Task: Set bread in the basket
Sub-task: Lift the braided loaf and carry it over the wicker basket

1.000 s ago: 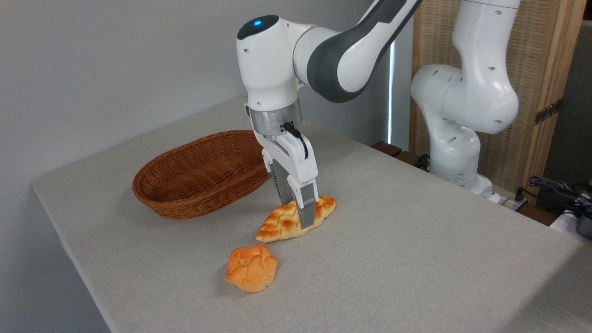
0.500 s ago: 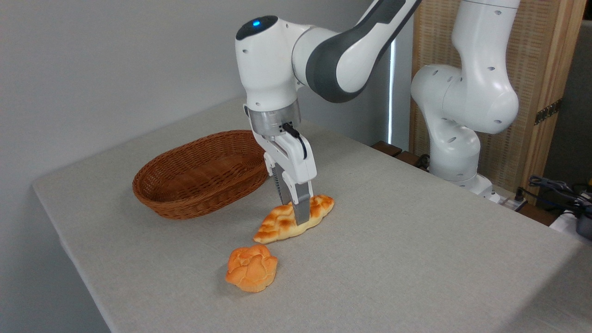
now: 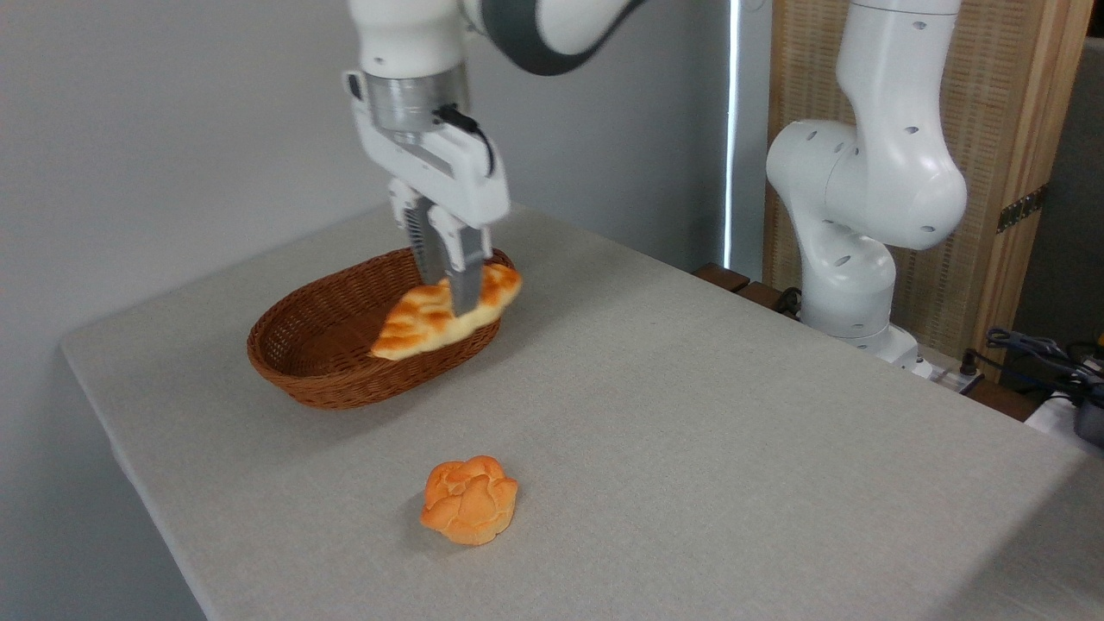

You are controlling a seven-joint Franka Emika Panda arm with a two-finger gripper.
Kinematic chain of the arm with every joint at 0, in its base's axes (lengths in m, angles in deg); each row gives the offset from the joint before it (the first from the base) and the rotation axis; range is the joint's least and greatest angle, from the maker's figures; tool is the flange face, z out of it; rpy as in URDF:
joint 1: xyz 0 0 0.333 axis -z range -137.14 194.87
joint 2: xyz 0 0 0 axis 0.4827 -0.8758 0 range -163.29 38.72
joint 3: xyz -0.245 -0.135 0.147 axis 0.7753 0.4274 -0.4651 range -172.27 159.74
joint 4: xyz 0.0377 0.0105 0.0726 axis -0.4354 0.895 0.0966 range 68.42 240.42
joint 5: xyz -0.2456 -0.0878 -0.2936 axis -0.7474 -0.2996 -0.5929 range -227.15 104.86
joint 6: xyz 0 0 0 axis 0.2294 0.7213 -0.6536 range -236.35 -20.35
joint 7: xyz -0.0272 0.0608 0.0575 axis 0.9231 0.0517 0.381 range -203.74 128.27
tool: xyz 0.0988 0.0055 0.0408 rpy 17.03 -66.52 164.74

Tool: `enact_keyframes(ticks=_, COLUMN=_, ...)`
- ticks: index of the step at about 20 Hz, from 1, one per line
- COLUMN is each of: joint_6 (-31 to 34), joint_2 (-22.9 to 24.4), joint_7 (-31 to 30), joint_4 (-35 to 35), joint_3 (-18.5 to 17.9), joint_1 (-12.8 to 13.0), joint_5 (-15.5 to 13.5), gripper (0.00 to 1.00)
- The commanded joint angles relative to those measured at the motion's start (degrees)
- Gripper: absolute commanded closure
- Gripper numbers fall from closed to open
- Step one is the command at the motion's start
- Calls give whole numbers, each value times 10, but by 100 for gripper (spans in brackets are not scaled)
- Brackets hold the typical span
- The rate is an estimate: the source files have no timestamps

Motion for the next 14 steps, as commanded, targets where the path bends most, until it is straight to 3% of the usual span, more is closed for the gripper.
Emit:
enact_keyframes(ticks=1, joint_6=-25, joint_2=-65, joint_7=-97, joint_4=-50, joint_3=54, joint_1=3, joint_5=-5, gripper=50)
enact_keyframes(ticks=6, joint_6=-144, joint_2=-101, joint_7=-191, joint_4=-50, joint_3=108, joint_1=5, joint_5=-6, gripper=47)
enact_keyframes(ticks=8, joint_6=-152, joint_2=-112, joint_7=-201, joint_4=-47, joint_3=113, joint_1=5, joint_5=-5, gripper=23)
enact_keyframes(ticks=10, joint_6=-153, joint_2=-121, joint_7=-199, joint_4=-48, joint_3=113, joint_1=5, joint_5=0, gripper=5)
enact_keyframes(ticks=11, joint_6=-153, joint_2=-122, joint_7=-200, joint_4=-48, joint_3=113, joint_1=5, joint_5=10, gripper=0)
enact_keyframes(ticks=14, joint_6=-152, joint_2=-121, joint_7=-199, joint_4=-48, joint_3=114, joint_1=5, joint_5=17, gripper=0)
